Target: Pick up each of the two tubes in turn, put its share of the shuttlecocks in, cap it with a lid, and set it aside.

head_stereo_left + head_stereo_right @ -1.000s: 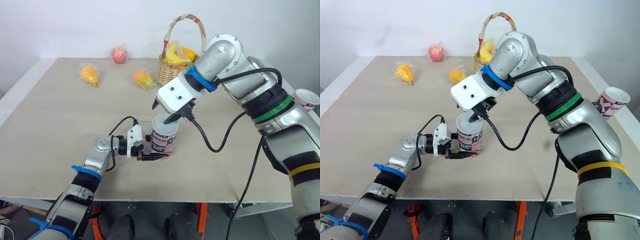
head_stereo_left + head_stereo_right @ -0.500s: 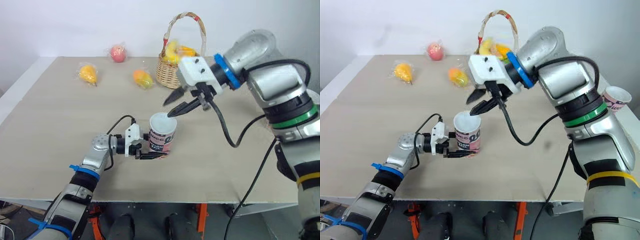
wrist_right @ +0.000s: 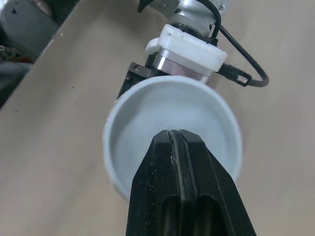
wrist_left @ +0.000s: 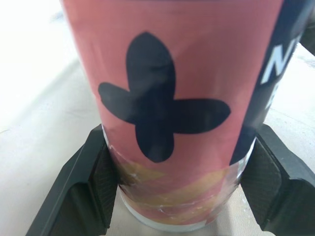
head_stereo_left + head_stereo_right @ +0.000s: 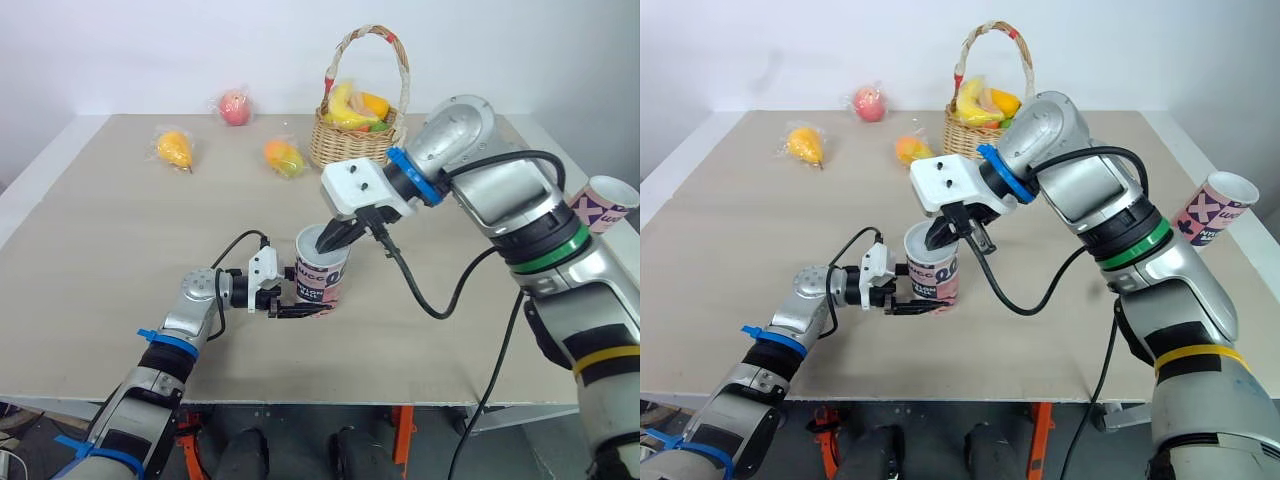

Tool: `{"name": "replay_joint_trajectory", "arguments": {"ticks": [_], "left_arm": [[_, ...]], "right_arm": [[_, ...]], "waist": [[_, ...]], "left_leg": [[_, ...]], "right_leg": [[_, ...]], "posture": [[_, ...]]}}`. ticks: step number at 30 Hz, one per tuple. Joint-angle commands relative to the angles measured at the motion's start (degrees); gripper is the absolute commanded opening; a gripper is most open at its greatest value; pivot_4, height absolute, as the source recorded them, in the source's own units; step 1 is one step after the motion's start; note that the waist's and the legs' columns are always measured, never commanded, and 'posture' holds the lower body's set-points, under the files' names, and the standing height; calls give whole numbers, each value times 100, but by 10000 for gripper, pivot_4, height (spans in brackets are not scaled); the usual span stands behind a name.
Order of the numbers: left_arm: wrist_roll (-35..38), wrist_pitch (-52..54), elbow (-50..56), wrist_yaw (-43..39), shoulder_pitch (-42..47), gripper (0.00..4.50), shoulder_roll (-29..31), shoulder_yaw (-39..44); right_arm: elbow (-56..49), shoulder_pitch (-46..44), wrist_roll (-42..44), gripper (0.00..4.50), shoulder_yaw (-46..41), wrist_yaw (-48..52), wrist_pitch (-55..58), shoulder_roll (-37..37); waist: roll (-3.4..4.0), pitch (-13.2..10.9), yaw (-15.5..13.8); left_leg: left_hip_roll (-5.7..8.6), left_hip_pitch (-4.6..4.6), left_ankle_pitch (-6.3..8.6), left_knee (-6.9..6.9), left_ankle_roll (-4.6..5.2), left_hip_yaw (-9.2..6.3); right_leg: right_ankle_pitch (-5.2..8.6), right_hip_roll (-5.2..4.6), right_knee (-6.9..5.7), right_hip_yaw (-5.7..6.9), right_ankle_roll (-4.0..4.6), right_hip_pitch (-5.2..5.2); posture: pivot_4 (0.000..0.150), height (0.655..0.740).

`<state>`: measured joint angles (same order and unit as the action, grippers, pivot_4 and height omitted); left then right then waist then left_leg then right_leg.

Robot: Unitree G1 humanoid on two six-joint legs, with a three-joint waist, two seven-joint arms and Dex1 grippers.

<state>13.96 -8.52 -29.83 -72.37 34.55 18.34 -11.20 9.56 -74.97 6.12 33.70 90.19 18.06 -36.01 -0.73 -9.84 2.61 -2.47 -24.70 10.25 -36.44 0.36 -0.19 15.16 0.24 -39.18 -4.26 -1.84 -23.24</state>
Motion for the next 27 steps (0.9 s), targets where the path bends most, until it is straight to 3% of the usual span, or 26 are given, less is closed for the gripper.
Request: {"name": "replay_joint_trajectory", "arguments": {"ticks": [1,7,13,16,19,20,23,27], "left_arm": [[-161,32,-70,42,-13,31892,67,-9],[-160,41,-33,62,-37,31892,43,-17],[-166,41,-37,67,-44,31892,23,-20],[-162,53,-22,60,-52,31892,15,-17],[-164,44,-24,34,-61,31892,8,-24],[-166,44,-29,31,-56,31892,4,-21],[-167,38,-36,-6,-54,31892,10,-19],[-71,115,-24,-40,-9,31892,-35,38]], "right_arm": [[112,121,-473,768,557,231,-704,-72],[353,308,-1165,768,835,231,-1668,-69],[683,-39,-305,768,-284,188,-914,302],[635,-181,164,9522,-620,220,-350,160],[354,-112,654,23684,-1150,231,316,-274],[270,-54,758,31442,-1302,222,501,-406],[-217,406,1053,43638,-1806,76,976,-929],[-1009,1356,1274,43638,-2359,-386,1562,-1477]], "waist": [[-1,2,-1],[-9,25,2],[-14,38,2],[-10,33,-3],[-9,32,-36],[-9,32,-48],[-9,32,-75],[-4,28,-114]], "left_leg": [[-2,1,0,0,0,0],[-9,46,1,2,-2,1],[-22,64,-1,2,-6,5],[-27,40,-13,5,-23,5],[-27,16,-12,9,-24,3],[-22,-6,-12,9,-24,-6],[-20,-14,3,11,-37,-12],[-18,-18,6,12,-41,-16]], "right_leg": [[0,3,0,0,1,1],[4,11,0,0,8,43],[-2,16,0,0,52,52],[-8,21,0,0,54,26],[-20,23,0,0,46,6],[-26,24,0,0,58,-9],[-5,28,4,-2,56,-11],[2,32,7,-5,53,-12]], "posture": [[1500,7400],[1500,7400],[1500,7400],[1500,7400],[1500,7400],[1500,7400],[1500,7400],[1500,7400]]}}
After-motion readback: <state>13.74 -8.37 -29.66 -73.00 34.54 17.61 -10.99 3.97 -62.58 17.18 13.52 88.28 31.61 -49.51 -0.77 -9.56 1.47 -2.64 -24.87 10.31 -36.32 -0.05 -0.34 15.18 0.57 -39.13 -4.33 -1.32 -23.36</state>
